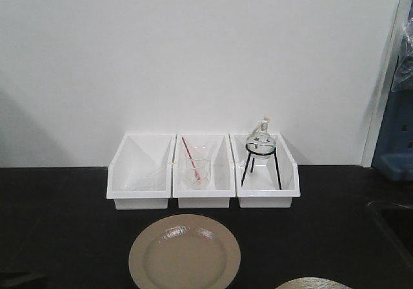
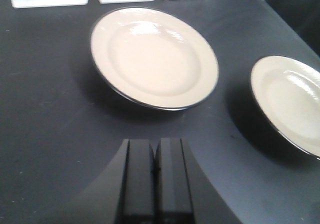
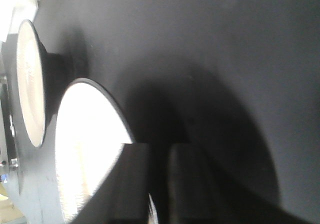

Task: Arrange circular plates on left workspace

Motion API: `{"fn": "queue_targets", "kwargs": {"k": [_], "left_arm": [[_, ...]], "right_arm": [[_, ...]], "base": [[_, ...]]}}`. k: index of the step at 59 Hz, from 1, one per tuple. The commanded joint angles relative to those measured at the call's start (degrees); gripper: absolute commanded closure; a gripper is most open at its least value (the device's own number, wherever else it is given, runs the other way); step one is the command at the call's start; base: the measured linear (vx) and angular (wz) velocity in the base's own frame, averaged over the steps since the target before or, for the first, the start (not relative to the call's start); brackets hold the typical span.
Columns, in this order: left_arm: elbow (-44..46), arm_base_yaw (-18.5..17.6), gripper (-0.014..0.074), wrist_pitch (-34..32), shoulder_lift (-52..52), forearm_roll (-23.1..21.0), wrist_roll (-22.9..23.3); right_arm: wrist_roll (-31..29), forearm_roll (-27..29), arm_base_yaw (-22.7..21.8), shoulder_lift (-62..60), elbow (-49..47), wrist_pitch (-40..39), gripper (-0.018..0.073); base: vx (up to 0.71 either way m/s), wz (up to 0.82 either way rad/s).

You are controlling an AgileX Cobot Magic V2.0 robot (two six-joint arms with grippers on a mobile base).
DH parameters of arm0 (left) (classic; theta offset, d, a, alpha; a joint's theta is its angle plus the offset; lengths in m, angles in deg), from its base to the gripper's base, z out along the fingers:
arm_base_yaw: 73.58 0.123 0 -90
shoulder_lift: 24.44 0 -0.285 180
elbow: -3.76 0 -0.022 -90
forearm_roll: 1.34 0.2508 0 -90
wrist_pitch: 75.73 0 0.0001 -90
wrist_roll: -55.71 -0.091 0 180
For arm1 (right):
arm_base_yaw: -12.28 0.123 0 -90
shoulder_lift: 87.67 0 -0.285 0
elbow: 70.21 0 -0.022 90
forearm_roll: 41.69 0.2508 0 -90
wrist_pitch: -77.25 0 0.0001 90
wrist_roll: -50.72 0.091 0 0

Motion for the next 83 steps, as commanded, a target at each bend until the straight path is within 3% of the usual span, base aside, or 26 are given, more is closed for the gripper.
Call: {"fn": "queue_targets", "kwargs": {"k": [1, 10, 37, 41, 47, 56, 66, 83], "left_arm": [[1.46, -0.09, 0.0597, 0.32, -0.92, -3.37, 0.35], [1.46, -0.09, 0.0597, 0.64, -0.92, -3.37, 0.35], [1.46, -0.09, 0.0597, 0.64, -0.92, -3.30, 0.35], [1.46, -0.09, 0.0597, 0.64, -0.92, -3.30, 0.35], [1.46, -0.09, 0.0597, 0.82, -0.92, -3.30, 0.35], [1.46, -0.09, 0.0597, 1.26, -0.92, -3.30, 0.35], [1.46, -0.09, 0.0597, 1.26, -0.92, -3.30, 0.35], [1.46, -0.09, 0.0597, 1.30, -0.92, -3.30, 0.35]], "right_arm": [[-1.00, 2.70, -0.09, -2.04, -1.35, 4.27, 0.0139], [-1.00, 2.71, 0.50, -1.88, -1.35, 4.14, 0.0044], [-0.66, -2.64, 13.26, -1.88, -1.35, 0.99, 0.0067], [-0.53, -3.18, 14.10, -1.88, -1.35, 0.21, 0.0109], [0.56, -4.54, 14.57, -1.88, -1.35, -0.49, 0.0244], [1.54, -5.07, 14.51, -1.88, -1.35, -0.28, 0.0578], [3.15, -4.08, 13.99, -2.44, -1.35, 1.65, 0.0570], [4.81, 7.95, 9.38, -9.47, -1.54, 3.72, 0.0565]], "base": [[0.00, 0.00], [0.00, 0.00], [0.00, 0.00], [0.00, 0.00], [0.00, 0.00], [0.00, 0.00], [0.00, 0.00], [0.00, 0.00]]}}
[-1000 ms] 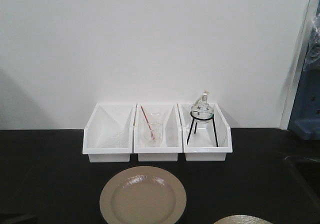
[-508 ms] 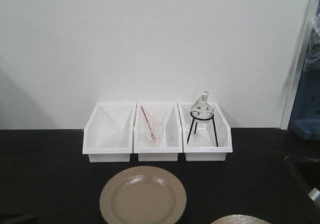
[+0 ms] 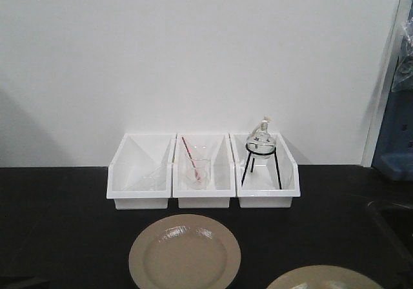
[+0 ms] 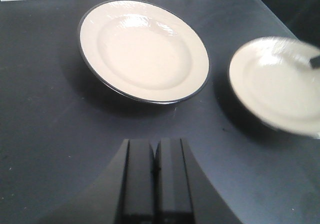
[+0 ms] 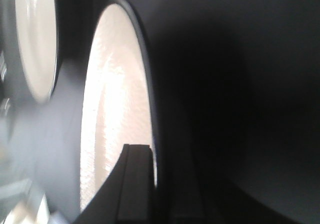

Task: Arrange circular plates on left workspace

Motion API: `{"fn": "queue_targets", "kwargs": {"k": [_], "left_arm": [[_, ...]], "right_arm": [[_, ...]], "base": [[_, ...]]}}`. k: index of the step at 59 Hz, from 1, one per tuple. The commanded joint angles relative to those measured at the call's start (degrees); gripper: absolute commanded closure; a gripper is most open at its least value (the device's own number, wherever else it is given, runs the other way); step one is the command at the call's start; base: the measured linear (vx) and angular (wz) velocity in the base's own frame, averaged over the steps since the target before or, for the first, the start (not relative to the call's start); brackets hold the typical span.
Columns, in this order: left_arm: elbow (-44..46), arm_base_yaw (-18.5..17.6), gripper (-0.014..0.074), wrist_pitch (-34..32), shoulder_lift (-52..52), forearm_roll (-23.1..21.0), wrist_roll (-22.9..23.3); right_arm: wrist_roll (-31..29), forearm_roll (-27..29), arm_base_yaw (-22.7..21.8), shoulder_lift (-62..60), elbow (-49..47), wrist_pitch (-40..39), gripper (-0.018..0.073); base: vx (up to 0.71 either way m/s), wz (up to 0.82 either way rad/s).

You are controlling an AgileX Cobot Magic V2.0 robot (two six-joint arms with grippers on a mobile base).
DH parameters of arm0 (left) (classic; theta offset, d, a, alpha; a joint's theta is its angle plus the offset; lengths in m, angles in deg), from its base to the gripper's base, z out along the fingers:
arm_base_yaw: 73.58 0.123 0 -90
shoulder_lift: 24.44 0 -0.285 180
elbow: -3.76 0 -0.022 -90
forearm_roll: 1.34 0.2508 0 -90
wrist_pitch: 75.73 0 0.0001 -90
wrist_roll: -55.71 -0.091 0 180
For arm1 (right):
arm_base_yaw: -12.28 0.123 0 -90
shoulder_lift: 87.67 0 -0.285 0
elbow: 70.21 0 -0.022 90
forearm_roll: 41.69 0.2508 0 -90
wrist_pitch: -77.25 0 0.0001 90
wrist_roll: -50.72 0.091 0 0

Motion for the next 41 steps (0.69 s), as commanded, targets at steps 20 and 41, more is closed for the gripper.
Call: {"fn": "queue_targets", "kwargs": {"k": [20, 41], "left_arm": [[1.46, -0.09, 0.0597, -0.36, -0.92, -3.36, 0.40], [1.46, -0.09, 0.0597, -0.36, -0.92, -3.36, 0.45]], "right_arm": [[-0.21, 32.26, 8.39, -10.84, -1.16, 0.99, 0.0564], [-1.74, 42.85, 29.01, -6.01, -5.14, -17.42, 0.0564]], "base": [[0.00, 0.00], [0.00, 0.00]]}}
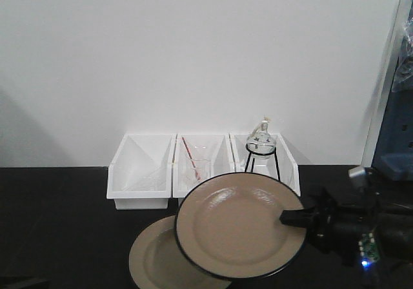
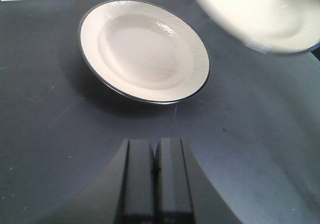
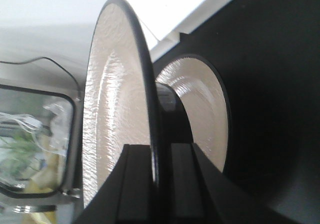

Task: Arrange circular plates on left workspace
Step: 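Carry the held plate over the first plate and lower it on top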

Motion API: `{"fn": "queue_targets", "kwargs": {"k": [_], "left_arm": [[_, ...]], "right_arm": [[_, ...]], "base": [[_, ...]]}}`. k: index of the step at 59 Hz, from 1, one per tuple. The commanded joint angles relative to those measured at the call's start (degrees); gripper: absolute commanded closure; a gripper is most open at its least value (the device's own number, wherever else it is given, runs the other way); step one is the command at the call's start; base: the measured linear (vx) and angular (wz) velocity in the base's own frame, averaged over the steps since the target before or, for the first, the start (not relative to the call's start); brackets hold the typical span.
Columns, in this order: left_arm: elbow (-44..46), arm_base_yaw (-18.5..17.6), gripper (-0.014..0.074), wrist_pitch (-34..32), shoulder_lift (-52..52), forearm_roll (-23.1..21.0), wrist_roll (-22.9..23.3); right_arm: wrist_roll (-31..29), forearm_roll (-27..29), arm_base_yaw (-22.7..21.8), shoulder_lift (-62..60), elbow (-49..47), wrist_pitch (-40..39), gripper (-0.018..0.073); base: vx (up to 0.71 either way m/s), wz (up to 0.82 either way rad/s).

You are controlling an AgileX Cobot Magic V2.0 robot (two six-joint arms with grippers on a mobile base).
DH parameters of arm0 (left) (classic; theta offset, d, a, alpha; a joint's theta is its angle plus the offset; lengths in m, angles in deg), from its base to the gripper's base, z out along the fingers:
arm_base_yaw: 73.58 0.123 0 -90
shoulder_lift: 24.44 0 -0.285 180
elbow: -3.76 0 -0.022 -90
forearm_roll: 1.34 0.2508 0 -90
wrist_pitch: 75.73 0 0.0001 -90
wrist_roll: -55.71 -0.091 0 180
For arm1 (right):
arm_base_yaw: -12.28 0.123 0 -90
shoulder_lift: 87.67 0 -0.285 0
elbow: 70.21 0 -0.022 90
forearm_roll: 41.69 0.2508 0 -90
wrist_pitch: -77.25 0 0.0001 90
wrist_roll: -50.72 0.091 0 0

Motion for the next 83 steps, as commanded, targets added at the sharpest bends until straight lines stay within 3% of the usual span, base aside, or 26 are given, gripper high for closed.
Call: {"fn": "queue_targets", "kwargs": {"k": [1, 16, 39, 49, 61, 67, 83], "left_arm": [[1.46, -0.09, 0.0597, -0.36, -0.92, -3.36, 0.41], [1.46, -0.09, 0.0597, -0.30, -0.92, -3.36, 0.41], [1.46, -0.09, 0.0597, -0.30, -0.92, -3.36, 1.33], [1.46, -0.09, 0.0597, -0.33, -0.92, -3.36, 1.38], [1.46, -0.09, 0.0597, -0.33, -0.92, -3.36, 1.43], [1.46, -0.09, 0.0597, -0.27, -0.92, -3.36, 1.44], [1.46, -0.09, 0.0597, 0.07, -0.92, -3.36, 1.92]], "right_arm": [[0.05, 8.71, 3.67, -0.11, -4.30, 0.68, 0.0564], [2.00, 8.71, 8.90, 9.05, -13.64, -0.16, 0.0564], [1.30, 8.71, 9.62, 14.86, -15.43, 0.16, 0.0549], [-2.43, 8.66, 9.62, 15.00, -15.43, 0.40, 0.0442], [-9.25, 7.90, 9.62, 15.00, -15.43, 1.97, 0.0195], [-14.00, 4.40, 9.42, 15.00, -15.81, 1.84, 0.0096], [-21.94, -7.27, 9.42, 14.63, -15.87, -5.76, 0.0078]], "base": [[0.00, 0.00], [0.00, 0.00], [0.00, 0.00], [0.00, 0.00], [0.00, 0.00], [0.00, 0.00], [0.00, 0.00]]}}
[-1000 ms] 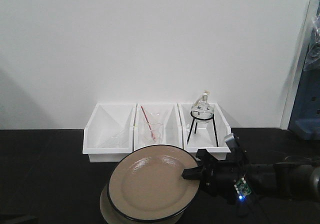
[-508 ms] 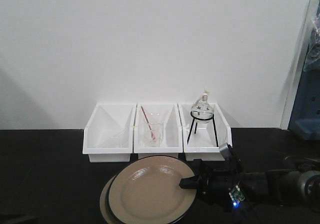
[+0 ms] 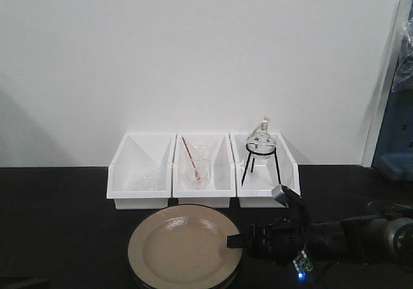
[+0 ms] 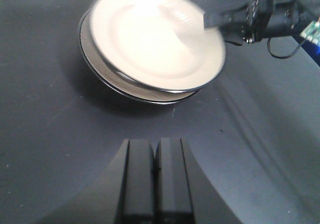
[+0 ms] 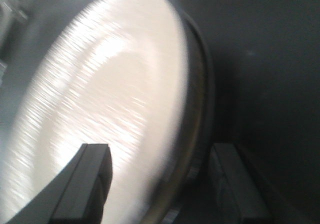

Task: Arrange circular plates on left workspace
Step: 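Carry the held plate over the first plate and lower it on top, then open the right gripper and withdraw it from the stacked plates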

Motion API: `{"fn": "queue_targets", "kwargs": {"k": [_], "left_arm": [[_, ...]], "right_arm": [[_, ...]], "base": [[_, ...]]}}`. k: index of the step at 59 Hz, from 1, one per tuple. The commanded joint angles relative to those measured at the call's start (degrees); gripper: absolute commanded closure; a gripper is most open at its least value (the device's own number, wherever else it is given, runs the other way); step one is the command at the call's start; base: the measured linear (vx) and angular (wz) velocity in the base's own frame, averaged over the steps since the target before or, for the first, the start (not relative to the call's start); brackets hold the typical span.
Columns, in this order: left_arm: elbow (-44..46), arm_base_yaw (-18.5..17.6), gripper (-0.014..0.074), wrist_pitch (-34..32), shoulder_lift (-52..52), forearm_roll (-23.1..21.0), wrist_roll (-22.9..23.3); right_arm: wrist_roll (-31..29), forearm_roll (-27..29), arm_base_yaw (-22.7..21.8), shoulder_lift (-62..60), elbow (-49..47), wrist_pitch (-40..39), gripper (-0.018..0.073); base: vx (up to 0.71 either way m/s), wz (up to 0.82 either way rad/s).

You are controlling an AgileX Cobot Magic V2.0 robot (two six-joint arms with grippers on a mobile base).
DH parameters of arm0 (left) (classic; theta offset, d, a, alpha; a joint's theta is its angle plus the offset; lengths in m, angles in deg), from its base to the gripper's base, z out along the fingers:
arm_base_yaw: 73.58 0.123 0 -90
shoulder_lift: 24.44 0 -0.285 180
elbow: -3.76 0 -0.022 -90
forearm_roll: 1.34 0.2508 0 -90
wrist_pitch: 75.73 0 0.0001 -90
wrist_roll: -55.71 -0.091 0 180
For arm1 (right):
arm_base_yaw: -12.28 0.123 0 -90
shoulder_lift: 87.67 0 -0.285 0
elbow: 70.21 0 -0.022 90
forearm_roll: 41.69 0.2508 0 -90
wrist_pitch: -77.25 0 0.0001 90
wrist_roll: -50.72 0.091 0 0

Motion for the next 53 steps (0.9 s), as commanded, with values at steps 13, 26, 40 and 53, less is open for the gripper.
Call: {"fn": "queue_targets", "kwargs": {"k": [13, 26, 40, 53], "left_arm": [[1.46, -0.09, 0.0597, -0.10, -0.92, -3.24, 0.46], [1.46, -0.09, 0.0597, -0.09, -0.92, 5.20, 6.55], [1.46, -0.09, 0.0597, -0.09, -0.86, 33.38, 33.98], [1.46, -0.09, 0.0597, -0.90, -0.92, 57.14, 50.41]], "right_arm": [[-4.45, -4.67, -1.15, -8.15, -1.62, -5.66, 0.0163], [2.58, -19.60, -3.16, -15.78, -1.37, -8.32, 0.0540], [23.37, -44.57, -5.19, -28.75, -1.37, -7.91, 0.0564], [35.04, -59.18, -5.19, -42.00, 0.04, -4.43, 0.0564]], "base": [[0.00, 0.00], [0.00, 0.00], [0.00, 0.00], [0.00, 0.00]]}}
